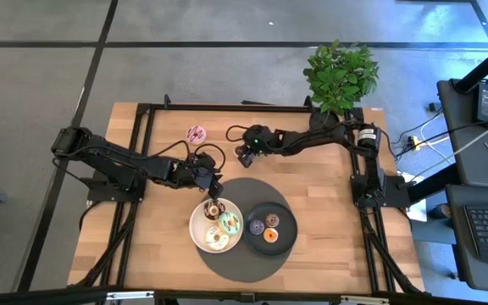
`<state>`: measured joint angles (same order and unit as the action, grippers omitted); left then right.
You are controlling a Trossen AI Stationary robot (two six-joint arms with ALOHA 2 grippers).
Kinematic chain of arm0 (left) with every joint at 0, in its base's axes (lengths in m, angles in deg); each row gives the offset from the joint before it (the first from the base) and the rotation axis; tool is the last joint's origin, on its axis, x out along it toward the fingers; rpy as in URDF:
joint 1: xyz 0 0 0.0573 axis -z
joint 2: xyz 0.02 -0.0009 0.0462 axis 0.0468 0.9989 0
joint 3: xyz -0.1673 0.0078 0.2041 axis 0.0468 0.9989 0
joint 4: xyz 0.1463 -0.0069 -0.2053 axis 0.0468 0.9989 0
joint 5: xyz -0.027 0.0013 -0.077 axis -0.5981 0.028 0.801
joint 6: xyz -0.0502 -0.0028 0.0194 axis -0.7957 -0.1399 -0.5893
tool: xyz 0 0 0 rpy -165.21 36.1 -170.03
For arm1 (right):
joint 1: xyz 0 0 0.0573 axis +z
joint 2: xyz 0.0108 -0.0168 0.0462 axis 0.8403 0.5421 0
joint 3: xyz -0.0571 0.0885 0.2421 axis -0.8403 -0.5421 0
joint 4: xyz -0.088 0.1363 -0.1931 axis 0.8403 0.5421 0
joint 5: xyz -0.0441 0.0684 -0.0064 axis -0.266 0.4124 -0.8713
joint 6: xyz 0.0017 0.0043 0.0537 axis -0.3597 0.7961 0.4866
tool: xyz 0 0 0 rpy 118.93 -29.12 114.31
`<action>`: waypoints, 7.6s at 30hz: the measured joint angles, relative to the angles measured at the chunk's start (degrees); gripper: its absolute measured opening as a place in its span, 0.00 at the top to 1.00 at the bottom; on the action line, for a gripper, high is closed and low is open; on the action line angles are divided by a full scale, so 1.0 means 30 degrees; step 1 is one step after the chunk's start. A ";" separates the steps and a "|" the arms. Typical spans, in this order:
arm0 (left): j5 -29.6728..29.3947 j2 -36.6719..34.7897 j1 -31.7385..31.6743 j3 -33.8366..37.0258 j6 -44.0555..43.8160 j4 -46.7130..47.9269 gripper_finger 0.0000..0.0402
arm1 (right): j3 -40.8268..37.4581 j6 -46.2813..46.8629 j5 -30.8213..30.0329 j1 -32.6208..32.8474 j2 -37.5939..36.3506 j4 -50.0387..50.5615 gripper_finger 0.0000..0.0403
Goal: Pick & Place donuts
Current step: Put the small black donut on the black plate, then put the big purple donut on the white plate
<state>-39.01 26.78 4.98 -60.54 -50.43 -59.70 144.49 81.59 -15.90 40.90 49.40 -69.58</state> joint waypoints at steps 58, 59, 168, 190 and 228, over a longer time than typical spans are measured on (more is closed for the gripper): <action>0.0073 0.0000 0.0018 0.0000 0.0310 0.0009 0.66 | 0.0658 -0.2406 0.0102 0.3971 -0.4924 0.9036 0.94; 0.0073 0.0000 0.0022 0.0000 0.0313 0.0008 0.66 | 0.0656 -0.2212 0.0007 0.4512 -0.5207 0.9588 0.94; -0.0935 -0.0860 -0.0398 0.0008 0.1651 0.0707 0.66 | 0.0612 0.4448 -0.5646 1.5299 -0.6461 1.5691 0.74; 0.2476 -0.1231 -0.6707 0.0015 0.3649 0.2456 0.66 | -0.5191 -0.2787 -0.0780 0.9909 -1.2911 0.9973 0.96; 0.4012 0.4599 -1.6466 -0.0015 0.2942 0.1946 0.66 | -1.1679 -0.4624 -0.0823 0.7847 -1.8809 0.2616 0.93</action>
<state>-26.98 40.58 -44.42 -60.59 -41.60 -53.87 109.46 67.71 -18.37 64.44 -7.03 -61.74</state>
